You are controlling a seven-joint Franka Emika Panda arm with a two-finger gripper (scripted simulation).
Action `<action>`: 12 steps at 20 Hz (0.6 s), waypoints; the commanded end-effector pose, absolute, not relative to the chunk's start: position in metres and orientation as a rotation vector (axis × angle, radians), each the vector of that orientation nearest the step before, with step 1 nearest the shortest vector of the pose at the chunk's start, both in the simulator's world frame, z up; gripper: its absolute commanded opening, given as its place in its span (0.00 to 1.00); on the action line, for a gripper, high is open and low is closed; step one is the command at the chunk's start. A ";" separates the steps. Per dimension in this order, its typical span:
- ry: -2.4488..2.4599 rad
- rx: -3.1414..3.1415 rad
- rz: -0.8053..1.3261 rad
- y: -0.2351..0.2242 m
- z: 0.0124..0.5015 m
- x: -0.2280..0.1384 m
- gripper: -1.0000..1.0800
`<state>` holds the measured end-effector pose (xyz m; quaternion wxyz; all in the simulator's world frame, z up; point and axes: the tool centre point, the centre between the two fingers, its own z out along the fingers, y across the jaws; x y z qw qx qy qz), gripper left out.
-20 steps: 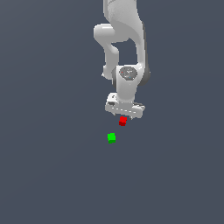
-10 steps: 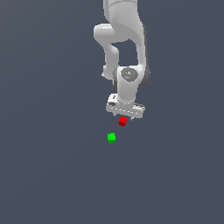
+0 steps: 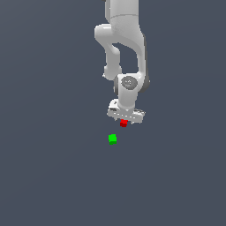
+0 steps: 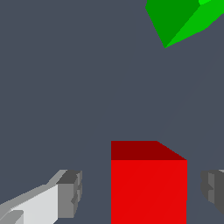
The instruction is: Stack the red cube on top of the green cube.
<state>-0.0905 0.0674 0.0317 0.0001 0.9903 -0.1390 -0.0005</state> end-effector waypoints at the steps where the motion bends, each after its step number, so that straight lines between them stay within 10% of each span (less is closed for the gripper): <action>1: -0.437 3.111 0.000 0.068 0.024 -0.090 0.96; 5: -0.438 3.111 0.000 0.068 0.020 -0.090 0.96; 6: -0.438 3.111 0.000 0.068 0.020 -0.090 0.00; 12: -0.438 3.111 0.000 0.068 0.020 -0.090 0.00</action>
